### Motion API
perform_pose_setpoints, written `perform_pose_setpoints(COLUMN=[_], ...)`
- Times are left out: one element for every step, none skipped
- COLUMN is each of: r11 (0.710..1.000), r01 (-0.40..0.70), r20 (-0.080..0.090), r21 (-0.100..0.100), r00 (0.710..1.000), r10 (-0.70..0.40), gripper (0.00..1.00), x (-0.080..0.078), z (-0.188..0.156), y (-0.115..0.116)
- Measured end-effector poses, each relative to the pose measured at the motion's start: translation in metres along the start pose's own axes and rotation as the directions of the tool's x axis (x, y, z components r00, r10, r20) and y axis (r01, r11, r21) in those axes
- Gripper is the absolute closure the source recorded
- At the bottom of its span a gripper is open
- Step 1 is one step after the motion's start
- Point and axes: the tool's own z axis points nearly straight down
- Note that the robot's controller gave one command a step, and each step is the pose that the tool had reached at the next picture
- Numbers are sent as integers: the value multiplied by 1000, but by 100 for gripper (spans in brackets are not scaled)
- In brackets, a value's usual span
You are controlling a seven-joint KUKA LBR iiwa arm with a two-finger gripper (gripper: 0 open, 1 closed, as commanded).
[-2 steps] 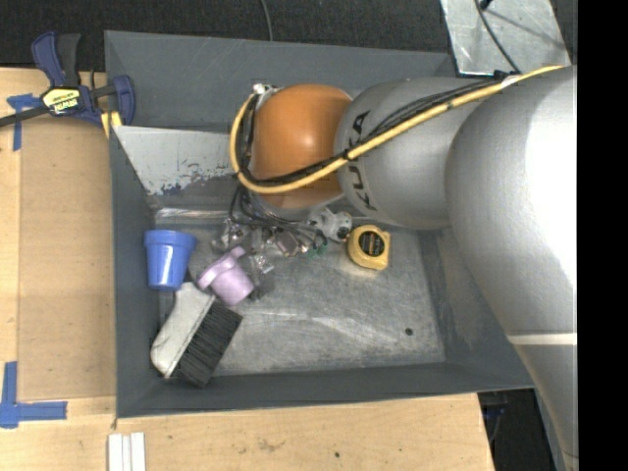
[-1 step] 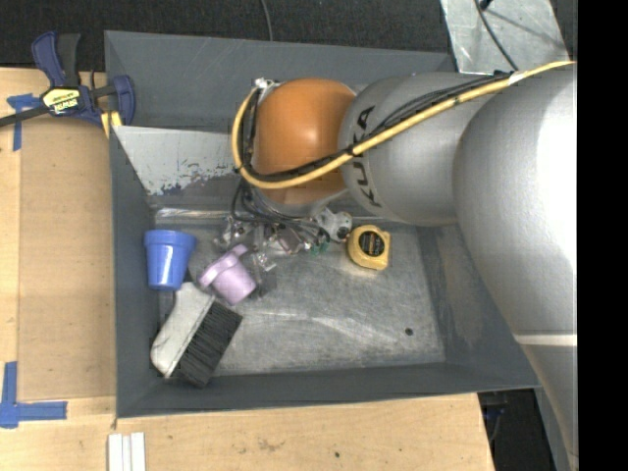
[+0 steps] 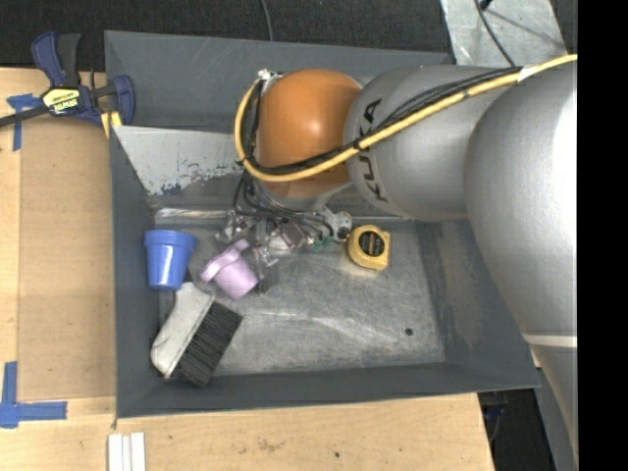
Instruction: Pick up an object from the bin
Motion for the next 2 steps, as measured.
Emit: perform_pose_setpoints(r11=[1000, 1000], r01=[-1, -1], r20=[2, -3], r21=[1, -1], r00=[1000, 1000], r10=[1, 1], gripper=[100, 100], x=[0, 1], z=[-14, -31], y=[0, 0])
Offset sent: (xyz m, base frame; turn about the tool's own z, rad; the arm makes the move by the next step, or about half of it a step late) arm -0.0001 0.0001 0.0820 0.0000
